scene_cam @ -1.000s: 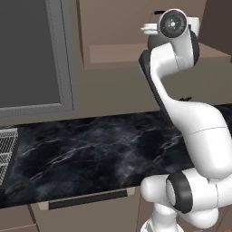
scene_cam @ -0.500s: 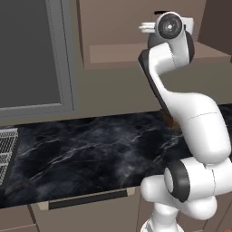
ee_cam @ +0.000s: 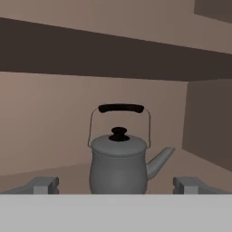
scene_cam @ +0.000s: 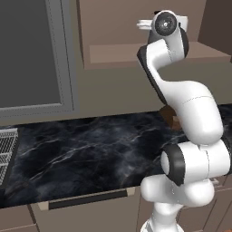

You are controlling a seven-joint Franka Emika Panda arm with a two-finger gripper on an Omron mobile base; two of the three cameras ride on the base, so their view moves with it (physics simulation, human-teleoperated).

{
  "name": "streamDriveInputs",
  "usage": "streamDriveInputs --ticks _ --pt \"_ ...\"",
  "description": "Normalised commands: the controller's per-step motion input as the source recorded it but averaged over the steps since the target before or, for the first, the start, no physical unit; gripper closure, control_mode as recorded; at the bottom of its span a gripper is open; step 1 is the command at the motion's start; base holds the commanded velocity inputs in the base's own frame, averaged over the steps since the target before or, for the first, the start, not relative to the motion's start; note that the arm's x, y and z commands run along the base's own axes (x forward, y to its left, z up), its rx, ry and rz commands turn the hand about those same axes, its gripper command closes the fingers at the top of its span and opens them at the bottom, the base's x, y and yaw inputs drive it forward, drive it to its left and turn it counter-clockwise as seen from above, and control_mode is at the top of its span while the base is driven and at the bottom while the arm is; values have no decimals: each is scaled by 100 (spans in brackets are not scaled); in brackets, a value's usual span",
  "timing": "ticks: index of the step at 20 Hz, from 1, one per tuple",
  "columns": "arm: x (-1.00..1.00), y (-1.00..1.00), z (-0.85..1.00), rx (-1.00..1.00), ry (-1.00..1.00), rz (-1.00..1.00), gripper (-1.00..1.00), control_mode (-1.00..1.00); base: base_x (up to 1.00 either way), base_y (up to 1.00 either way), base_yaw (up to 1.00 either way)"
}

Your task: Open the cabinet, pick the kettle from the cabinet, and place it in the sink.

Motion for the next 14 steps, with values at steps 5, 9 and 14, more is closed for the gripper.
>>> streamDriveInputs --ticks 5,9,14 --pt "40 -1 -3 2 0 3 -100 -100 0 0 0" --pt "43 0 -2 1 0 3 -100 -100 0 0 0" --pt "42 -8 0 0 0 3 -100 -100 0 0 0"
